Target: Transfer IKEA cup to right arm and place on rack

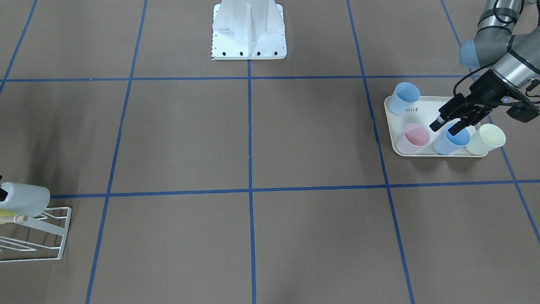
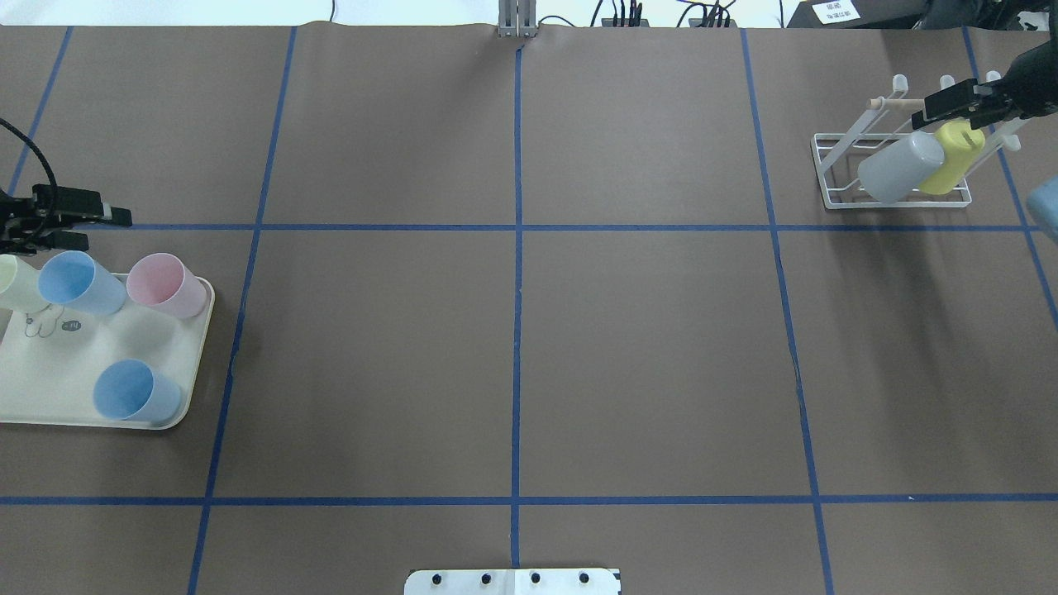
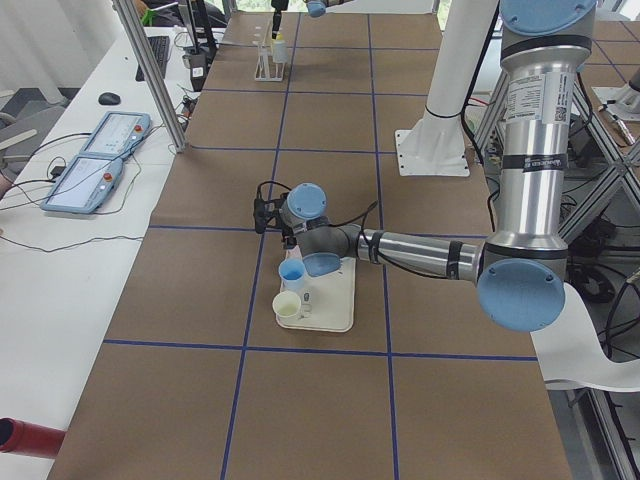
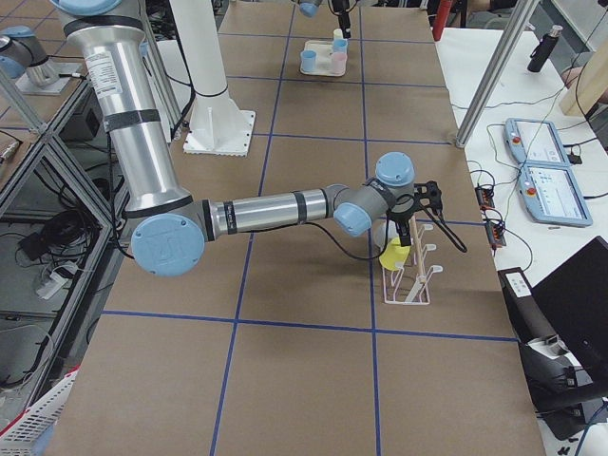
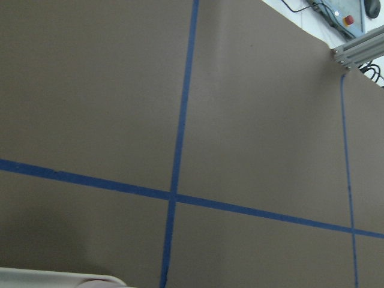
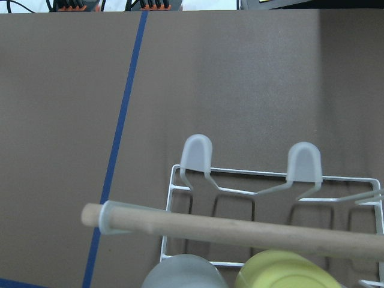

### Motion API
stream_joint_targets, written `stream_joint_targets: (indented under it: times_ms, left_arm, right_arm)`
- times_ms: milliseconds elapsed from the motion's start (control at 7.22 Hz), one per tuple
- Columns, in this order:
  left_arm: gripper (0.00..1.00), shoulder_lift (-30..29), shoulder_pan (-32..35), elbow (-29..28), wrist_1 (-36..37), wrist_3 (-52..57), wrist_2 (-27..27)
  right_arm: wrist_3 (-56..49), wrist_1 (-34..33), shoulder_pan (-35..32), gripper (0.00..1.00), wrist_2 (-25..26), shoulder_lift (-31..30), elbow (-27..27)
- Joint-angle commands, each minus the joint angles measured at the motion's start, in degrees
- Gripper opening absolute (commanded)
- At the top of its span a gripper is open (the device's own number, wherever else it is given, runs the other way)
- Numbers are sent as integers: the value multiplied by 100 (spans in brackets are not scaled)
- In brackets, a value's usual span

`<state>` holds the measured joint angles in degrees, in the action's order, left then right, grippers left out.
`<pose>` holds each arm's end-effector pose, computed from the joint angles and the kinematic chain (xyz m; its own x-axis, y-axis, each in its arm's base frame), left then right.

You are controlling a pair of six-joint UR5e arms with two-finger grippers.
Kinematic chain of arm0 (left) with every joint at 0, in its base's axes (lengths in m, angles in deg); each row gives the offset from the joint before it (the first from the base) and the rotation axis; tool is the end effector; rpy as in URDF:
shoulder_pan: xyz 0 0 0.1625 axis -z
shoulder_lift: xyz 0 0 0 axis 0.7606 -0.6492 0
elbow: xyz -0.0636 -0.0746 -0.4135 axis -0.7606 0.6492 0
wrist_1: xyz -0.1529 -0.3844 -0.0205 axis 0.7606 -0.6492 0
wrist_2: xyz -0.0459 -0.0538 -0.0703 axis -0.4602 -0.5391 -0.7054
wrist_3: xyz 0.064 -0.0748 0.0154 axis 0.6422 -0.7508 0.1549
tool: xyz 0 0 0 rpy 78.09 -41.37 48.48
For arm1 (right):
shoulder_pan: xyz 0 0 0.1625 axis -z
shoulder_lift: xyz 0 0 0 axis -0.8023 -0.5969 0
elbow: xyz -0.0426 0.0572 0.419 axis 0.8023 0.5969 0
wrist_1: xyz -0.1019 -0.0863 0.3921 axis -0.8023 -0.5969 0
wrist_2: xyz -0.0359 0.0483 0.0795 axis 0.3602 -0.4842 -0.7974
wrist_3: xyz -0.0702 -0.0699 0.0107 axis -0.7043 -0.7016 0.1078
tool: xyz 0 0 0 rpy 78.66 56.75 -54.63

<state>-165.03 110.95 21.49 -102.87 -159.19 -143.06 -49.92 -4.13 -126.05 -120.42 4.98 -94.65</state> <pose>0.1743 -0.4637 0.5057 0.3116 -0.1005 -0.9449 0.3100 0.9507 0.0011 -0.1191 -0.6122 0.5045 0.6075 -0.1082 0.7869 -0.1725 0.9490 0.2637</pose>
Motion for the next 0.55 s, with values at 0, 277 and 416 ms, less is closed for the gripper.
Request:
stream_joint_targets:
  times_ms: [0, 277, 416]
  left_arm:
    - [100, 319, -61, 1070, 1880, 725, 175]
    - [100, 1081, -559, 1575, 2338, 1517, 999]
    - [100, 1329, -719, 1629, 2339, 1519, 1029]
  right_arm:
    - [33, 15, 10, 99, -15, 3, -43]
    - [24, 24, 63, 99, -7, 3, -26]
    - [33, 24, 72, 99, -7, 3, -34]
